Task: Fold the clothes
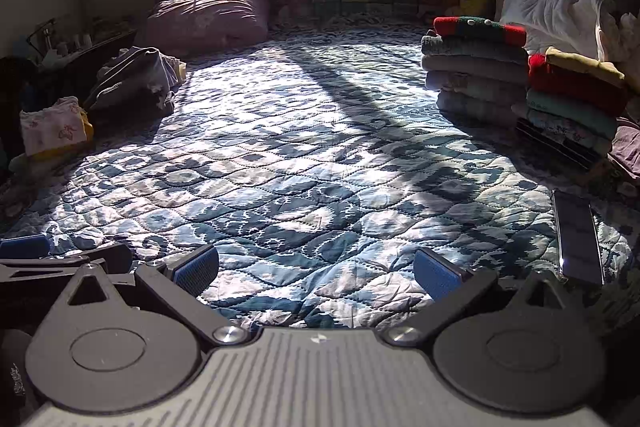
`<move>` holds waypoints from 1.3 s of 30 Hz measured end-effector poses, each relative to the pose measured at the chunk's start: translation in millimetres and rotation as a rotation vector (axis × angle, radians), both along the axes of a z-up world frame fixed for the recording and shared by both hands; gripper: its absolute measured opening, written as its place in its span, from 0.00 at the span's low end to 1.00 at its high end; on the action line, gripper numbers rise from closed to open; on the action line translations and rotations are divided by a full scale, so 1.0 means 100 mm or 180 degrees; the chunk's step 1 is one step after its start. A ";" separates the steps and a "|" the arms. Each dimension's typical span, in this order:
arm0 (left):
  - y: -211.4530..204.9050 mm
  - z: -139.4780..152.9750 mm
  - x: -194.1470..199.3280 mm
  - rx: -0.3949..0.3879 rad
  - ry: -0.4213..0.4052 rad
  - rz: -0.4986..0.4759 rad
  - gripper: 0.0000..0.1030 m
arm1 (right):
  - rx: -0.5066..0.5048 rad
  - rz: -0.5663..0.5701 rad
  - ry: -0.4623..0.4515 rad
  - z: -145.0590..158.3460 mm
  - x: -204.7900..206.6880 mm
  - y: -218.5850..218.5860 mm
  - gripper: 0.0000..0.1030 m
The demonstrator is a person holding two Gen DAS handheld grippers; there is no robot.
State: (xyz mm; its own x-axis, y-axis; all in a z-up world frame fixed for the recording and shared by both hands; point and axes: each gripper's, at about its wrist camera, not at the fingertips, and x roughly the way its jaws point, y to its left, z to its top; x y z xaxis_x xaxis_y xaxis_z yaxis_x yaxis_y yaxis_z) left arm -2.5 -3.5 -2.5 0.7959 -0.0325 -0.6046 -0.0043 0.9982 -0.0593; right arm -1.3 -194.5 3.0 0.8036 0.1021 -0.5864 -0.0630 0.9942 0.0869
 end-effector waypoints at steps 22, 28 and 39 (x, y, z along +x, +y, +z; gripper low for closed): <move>0.00 -0.01 0.02 -0.0005 0.0026 0.0010 1.00 | 0.0011 -0.0003 0.0000 0.00 0.01 0.00 1.00; 0.00 -0.02 0.03 0.0000 0.0035 0.0021 1.00 | 0.0012 -0.0001 0.0008 -0.01 0.01 0.01 1.00; 0.01 -0.02 0.03 -0.0009 0.0051 0.0029 1.00 | 0.0024 0.0011 0.0016 -0.01 0.02 0.01 1.00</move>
State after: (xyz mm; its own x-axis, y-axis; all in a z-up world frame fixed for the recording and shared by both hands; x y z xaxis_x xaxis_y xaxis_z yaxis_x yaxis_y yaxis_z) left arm 0.9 -2.6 -4.2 0.7864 -0.0270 -0.6172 -0.0143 0.9980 -0.0619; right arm 0.8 -193.0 1.6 0.8003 0.1094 -0.5896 -0.0660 0.9933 0.0947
